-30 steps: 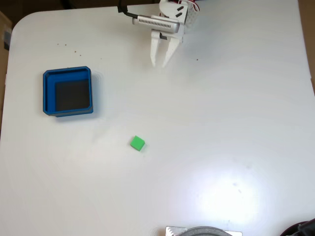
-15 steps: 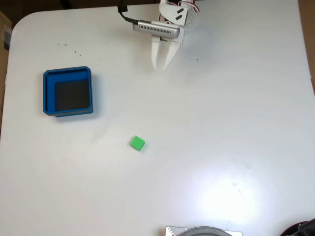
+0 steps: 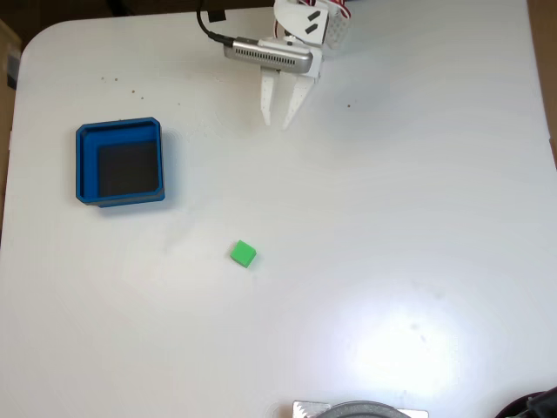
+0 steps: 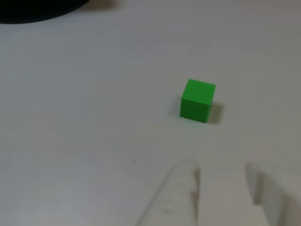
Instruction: Pick up green cube and drop it in the blue box
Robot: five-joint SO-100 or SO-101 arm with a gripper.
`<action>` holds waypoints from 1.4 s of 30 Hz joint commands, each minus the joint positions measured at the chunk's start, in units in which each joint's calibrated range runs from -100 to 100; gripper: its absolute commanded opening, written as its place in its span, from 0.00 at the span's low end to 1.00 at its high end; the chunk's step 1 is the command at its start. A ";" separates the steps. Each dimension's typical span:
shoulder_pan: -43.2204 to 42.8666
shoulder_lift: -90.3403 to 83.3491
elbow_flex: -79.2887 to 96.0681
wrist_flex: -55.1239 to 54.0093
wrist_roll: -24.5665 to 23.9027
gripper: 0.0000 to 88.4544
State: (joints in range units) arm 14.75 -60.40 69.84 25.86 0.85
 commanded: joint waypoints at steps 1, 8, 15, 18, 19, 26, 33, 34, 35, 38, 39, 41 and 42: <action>-0.48 2.29 -7.37 -1.68 -0.15 0.05; -2.23 10.90 -12.57 -1.68 -0.15 0.05; -2.23 23.19 -25.68 -0.95 -0.20 0.05; -2.08 27.96 -30.79 -0.87 -0.20 0.05; -2.08 29.46 -32.14 -0.87 -0.20 0.05; -1.93 37.99 -39.32 -0.79 -0.20 0.05; -1.93 44.01 -46.06 4.19 -0.20 0.05; -1.93 44.77 -47.76 6.39 -0.20 0.05; -1.93 45.35 -49.83 8.75 -0.20 0.05; -1.93 47.86 -56.56 16.33 -0.29 0.05; -1.93 48.95 -58.80 18.78 -0.29 0.05; -1.93 51.54 -63.29 22.94 -0.29 0.05; -1.93 52.79 -65.53 24.73 -0.34 0.05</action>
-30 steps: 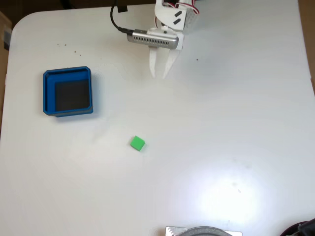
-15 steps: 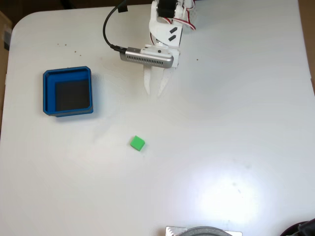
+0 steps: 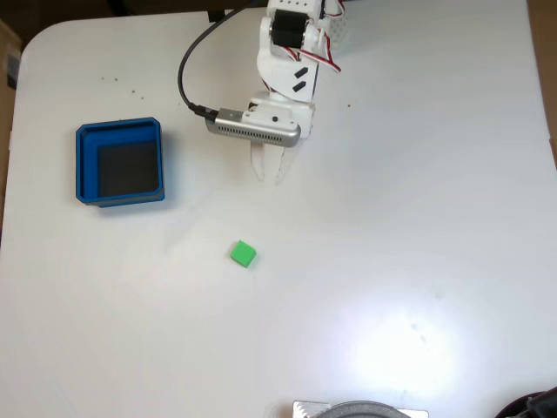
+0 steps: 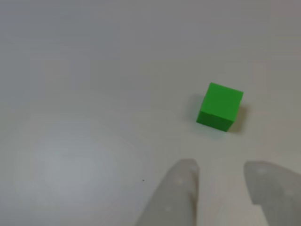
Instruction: Pick up green cube and drop it in the blue box
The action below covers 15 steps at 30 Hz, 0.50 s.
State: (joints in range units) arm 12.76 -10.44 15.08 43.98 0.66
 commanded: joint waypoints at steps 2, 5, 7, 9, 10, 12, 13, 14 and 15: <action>0.06 5.43 -14.63 9.38 -0.15 0.05; 0.06 9.10 -19.48 11.75 -0.15 0.05; 0.06 11.03 -21.72 11.91 -0.29 0.05; 0.06 12.45 -23.52 11.91 -0.73 0.05; 0.06 13.20 -24.41 11.91 -1.07 0.05; 0.14 14.79 -26.48 11.91 -2.10 0.05; 0.14 15.71 -27.56 11.91 -2.64 0.05; 0.21 16.55 -28.63 11.91 -3.13 0.05; 0.37 17.47 -29.53 11.91 -3.61 0.05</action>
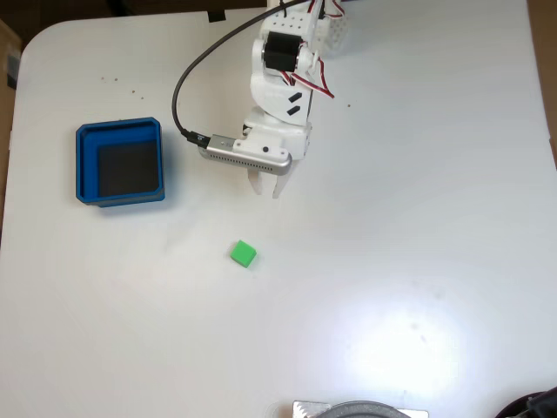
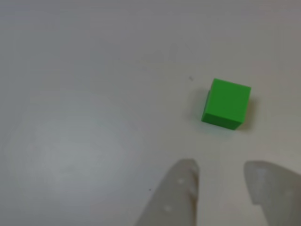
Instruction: Pick up green cube and drop it in the blue box
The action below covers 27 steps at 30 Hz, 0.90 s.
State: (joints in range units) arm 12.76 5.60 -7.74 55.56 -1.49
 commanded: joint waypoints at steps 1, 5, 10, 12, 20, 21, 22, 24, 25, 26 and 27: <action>0.52 2.26 -7.61 0.33 -1.95 0.05; 0.83 6.36 -11.47 0.33 -3.57 0.05; 0.90 11.79 -17.66 0.24 -4.84 0.05; 0.90 14.14 -20.18 0.24 -5.13 0.05; 2.50 20.24 -25.83 0.24 -5.23 0.06; 2.50 20.82 -25.92 0.24 -5.23 0.06; 2.50 21.33 -25.92 0.24 -5.23 0.06; 2.50 22.08 -25.92 0.16 -5.23 0.06; 2.50 22.16 -25.92 0.08 -5.23 0.06; 2.50 22.25 -25.92 0.00 -5.23 0.06; 2.50 22.25 -25.92 0.00 -5.23 0.06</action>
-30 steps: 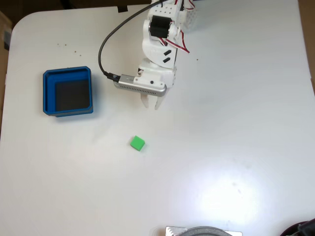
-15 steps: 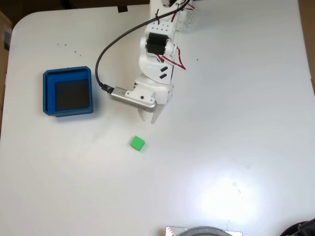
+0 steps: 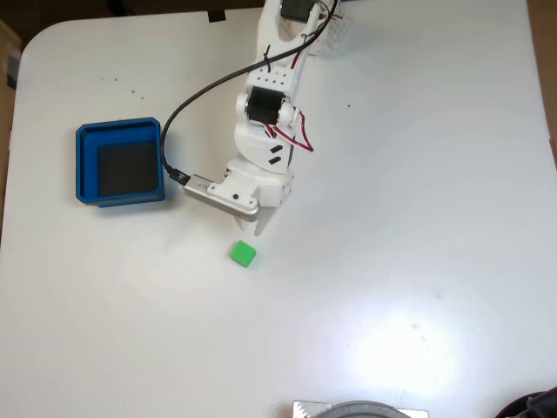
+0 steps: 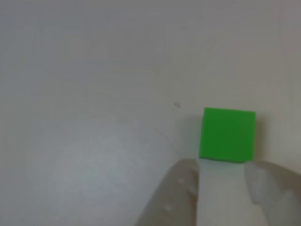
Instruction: Pick up green cube and drop it in the blue box
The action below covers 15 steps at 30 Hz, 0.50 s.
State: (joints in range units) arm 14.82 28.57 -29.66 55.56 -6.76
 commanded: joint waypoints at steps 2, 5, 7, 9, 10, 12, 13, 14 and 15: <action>0.44 -0.73 -4.00 0.00 0.05 0.06; 0.44 -0.65 -4.00 -0.08 0.10 0.06; 0.44 -0.56 -3.91 0.08 0.10 0.06; 0.44 -0.31 -3.55 0.24 0.10 0.06; 0.44 0.27 -3.55 0.33 0.10 0.06; 0.44 2.20 -3.91 0.16 0.10 0.06; 0.44 2.95 -4.00 0.00 0.05 0.06; 0.44 3.45 -4.00 -0.08 0.05 0.06; 0.44 3.62 -4.00 -0.08 0.05 0.06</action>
State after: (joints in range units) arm 14.82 32.16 -29.75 55.56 -6.72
